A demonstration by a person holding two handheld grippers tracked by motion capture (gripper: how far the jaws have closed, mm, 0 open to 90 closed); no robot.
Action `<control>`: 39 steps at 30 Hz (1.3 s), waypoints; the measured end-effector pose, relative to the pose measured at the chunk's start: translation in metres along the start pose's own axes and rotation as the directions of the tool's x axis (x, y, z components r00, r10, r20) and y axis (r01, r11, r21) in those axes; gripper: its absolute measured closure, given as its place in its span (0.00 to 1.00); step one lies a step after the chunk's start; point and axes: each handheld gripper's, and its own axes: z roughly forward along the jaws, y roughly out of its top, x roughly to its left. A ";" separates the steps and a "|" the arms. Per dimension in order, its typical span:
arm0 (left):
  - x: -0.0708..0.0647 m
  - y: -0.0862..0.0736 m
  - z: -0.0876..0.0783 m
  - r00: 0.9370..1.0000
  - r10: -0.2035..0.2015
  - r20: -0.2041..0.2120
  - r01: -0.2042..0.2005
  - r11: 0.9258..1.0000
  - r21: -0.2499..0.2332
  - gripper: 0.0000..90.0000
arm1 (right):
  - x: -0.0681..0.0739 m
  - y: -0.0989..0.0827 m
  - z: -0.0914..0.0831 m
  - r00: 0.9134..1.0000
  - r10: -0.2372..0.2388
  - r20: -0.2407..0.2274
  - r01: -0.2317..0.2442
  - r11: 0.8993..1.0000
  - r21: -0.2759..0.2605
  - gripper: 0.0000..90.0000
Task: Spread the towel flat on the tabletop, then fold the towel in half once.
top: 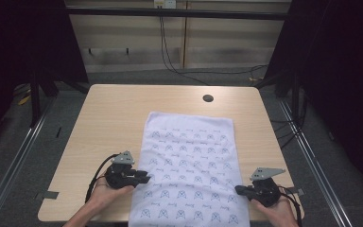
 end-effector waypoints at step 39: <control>0.073 0.050 0.027 0.982 -0.139 -0.129 0.131 0.989 -0.071 0.60 | -0.074 0.093 0.063 0.995 0.098 -0.005 -0.097 0.985 -0.141 0.60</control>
